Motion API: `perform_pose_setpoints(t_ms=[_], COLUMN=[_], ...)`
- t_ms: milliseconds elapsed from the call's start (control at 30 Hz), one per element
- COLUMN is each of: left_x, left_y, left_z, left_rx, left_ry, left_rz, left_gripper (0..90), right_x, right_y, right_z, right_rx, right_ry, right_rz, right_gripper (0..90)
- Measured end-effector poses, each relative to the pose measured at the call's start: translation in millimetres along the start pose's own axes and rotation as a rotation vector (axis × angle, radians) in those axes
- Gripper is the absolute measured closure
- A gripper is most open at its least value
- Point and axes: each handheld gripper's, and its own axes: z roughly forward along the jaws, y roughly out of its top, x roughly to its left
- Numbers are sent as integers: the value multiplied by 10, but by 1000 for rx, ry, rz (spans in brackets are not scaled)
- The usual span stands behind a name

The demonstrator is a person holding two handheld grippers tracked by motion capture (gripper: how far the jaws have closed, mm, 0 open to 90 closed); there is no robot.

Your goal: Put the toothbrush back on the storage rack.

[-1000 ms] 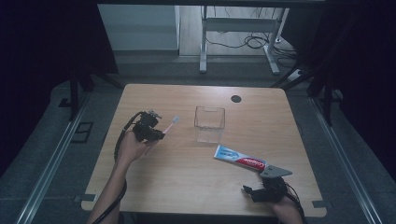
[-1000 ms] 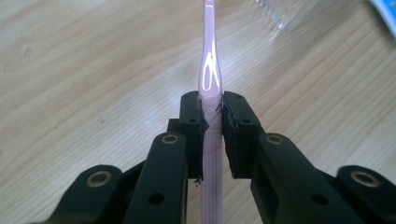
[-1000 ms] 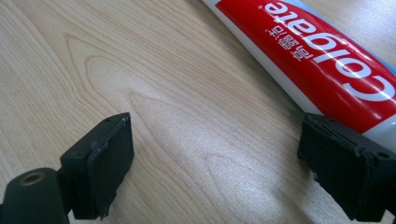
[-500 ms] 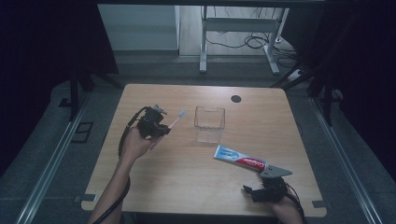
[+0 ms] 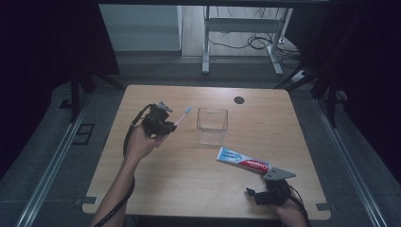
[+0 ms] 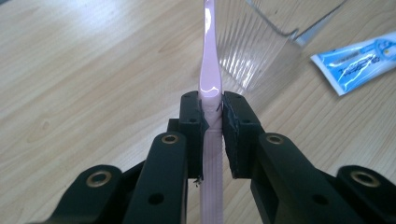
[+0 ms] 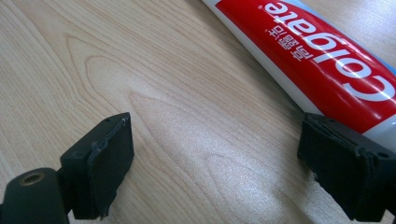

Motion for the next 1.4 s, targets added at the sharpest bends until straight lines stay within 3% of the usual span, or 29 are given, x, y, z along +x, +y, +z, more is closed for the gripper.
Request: perform_pose_setpoints(t_ms=[867,1400], left_x=[-103,-210], left_y=[318,507], left_z=[-91,3], left_rx=[-70,-92], left_ry=[15,10], left_rz=[23,44], left_gripper=[787,787], right_x=[0,1], right_y=[0,0], right_z=[0,1], right_rx=[0,-1], right_ry=[0,-1], right_rz=[1,1], right_gripper=[105,105])
